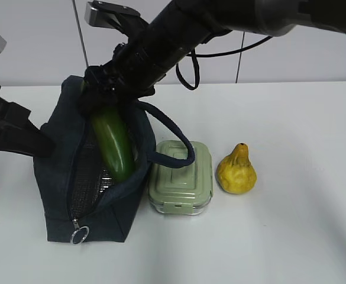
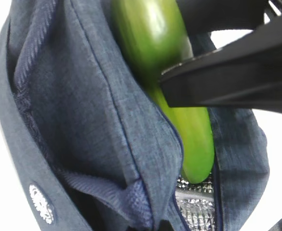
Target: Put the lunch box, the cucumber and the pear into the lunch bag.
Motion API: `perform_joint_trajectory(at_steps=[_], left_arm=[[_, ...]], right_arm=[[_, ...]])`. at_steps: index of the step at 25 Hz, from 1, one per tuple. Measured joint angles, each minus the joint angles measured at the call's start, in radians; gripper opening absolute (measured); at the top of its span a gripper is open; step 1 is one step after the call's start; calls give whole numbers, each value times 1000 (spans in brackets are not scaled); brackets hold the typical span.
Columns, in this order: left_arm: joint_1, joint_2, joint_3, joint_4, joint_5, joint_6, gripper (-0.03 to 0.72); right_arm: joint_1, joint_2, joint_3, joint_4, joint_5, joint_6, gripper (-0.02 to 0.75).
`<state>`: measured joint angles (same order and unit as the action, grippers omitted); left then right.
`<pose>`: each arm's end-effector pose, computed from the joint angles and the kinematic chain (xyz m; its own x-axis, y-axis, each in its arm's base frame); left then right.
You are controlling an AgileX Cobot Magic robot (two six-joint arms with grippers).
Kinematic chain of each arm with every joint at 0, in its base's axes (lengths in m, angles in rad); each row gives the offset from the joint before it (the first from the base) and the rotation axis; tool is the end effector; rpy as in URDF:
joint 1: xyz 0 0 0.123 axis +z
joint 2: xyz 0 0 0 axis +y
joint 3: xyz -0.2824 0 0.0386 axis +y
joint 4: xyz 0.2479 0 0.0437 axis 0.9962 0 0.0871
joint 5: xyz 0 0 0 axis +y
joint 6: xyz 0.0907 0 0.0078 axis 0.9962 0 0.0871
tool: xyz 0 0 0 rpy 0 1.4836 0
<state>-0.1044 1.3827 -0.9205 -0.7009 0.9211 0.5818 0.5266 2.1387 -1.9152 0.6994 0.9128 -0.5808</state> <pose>0.2510 -0.0734 0.2645 -0.8757 0.1863 -0.4455 0.3901 0.8167 -0.4252 0.3946 0.2831 0.2658 -0.6084 -0.4587 -0.6477 -0.7689 0.5429 0.3378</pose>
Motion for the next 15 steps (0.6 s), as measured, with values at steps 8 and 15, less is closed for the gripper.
perform_joint_trajectory(at_steps=[8, 15], left_arm=[[0, 0, 0, 1, 0, 0, 3], [0, 0, 0, 1, 0, 1, 3]], right_arm=[[-40, -54, -48, -38, 16, 76, 607], [-106, -123, -58, -424, 177, 335, 594]])
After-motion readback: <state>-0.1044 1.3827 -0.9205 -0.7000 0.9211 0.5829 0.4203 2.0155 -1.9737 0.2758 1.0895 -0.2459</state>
